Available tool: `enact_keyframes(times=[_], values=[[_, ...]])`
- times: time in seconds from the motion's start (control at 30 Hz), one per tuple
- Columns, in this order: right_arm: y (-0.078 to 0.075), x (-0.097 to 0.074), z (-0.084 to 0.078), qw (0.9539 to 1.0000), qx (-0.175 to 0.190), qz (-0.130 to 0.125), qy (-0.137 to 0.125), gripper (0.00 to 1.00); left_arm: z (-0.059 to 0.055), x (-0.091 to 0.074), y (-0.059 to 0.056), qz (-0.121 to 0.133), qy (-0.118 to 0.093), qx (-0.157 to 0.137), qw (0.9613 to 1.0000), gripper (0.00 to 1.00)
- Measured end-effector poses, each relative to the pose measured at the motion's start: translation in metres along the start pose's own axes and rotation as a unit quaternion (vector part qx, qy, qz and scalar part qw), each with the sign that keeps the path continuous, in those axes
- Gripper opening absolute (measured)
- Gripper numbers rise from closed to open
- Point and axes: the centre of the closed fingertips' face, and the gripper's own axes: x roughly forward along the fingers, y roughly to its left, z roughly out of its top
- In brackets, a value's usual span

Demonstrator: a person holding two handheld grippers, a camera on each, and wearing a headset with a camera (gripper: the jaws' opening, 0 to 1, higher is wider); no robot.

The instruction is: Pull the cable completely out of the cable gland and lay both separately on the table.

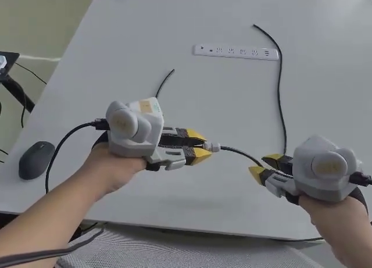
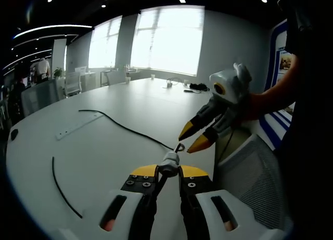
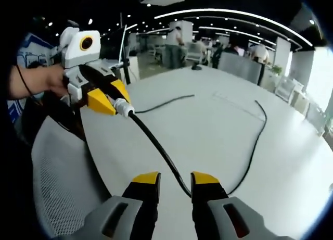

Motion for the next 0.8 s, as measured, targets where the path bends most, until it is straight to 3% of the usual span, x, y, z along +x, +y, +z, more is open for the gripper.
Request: enact_keyframes(times=[0.03, 0.2, 0.27, 0.47, 0.63, 0.8], values=[[0.002, -0.002, 0.006, 0.9996, -0.029, -0.004, 0.000, 0.20, 0.000, 0.000, -0.001, 0.000, 0.000, 0.001, 1.0000, 0.15], [0.019, 0.003, 0.030, 0.9962, -0.085, 0.016, -0.009, 0.18, -0.002, 0.001, -0.006, -0.006, 0.006, 0.003, 1.0000, 0.15], [0.030, 0.007, 0.038, 0.9952, -0.092, 0.029, -0.013, 0.15, -0.003, 0.002, -0.005, -0.006, 0.007, 0.000, 1.0000, 0.15], [0.044, 0.015, 0.052, 0.9891, -0.143, 0.034, -0.016, 0.11, -0.005, 0.003, -0.008, -0.013, 0.012, 0.002, 0.9998, 0.15], [0.050, 0.018, 0.051, 0.9853, -0.167, 0.036, -0.006, 0.03, -0.004, 0.003, -0.006, -0.012, 0.012, 0.000, 0.9999, 0.15], [0.049, 0.019, 0.048, 0.9838, -0.176, 0.033, -0.005, 0.02, -0.006, 0.004, -0.007, -0.014, 0.018, 0.006, 0.9997, 0.15]])
